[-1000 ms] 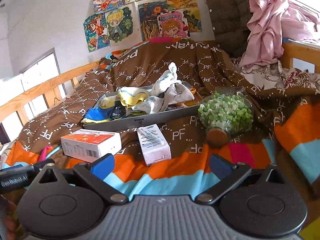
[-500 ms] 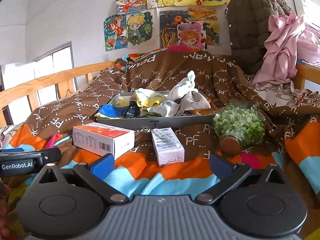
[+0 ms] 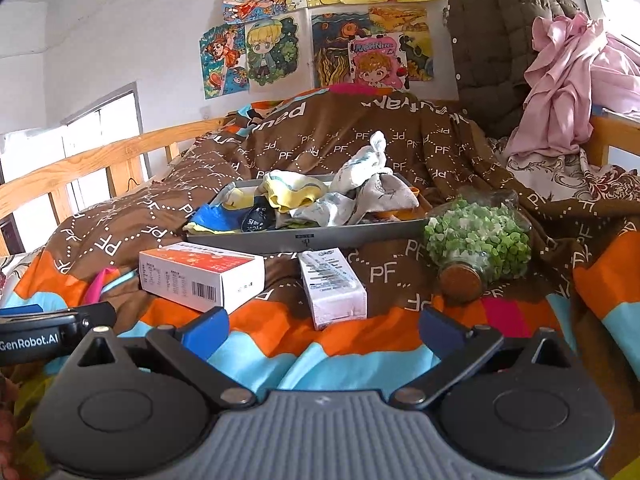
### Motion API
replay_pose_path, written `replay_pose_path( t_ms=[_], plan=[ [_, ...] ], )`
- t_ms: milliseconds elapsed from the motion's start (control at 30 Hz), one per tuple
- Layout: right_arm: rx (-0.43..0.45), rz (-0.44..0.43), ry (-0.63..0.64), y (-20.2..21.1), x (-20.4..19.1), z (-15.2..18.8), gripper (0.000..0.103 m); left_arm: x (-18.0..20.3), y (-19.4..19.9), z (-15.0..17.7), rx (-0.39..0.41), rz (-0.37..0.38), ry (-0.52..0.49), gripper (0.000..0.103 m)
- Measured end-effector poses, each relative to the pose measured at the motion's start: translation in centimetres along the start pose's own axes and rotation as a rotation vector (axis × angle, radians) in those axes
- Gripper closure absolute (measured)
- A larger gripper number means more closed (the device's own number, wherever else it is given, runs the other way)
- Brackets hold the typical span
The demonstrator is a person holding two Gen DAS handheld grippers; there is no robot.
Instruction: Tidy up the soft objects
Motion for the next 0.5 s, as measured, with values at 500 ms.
replay_pose_path(
  t_ms=[500],
  plan=[
    [-0.010, -0.010, 0.005, -0.03, -0.32, 0.03, 0.000, -0.26, -0.03, -0.15, 0.013, -0.007, -0.003, 0.001]
  ],
)
Point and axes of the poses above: each gripper's, at about its wrist camera, not at the fingertips, and y roughly against the way its jaws point, x to its right, z to its underside, the point moved 3 cm from there along -y, roughly the way its jaws point, and after that the axes turned 4 degrees about y, right-handed, at the moved point
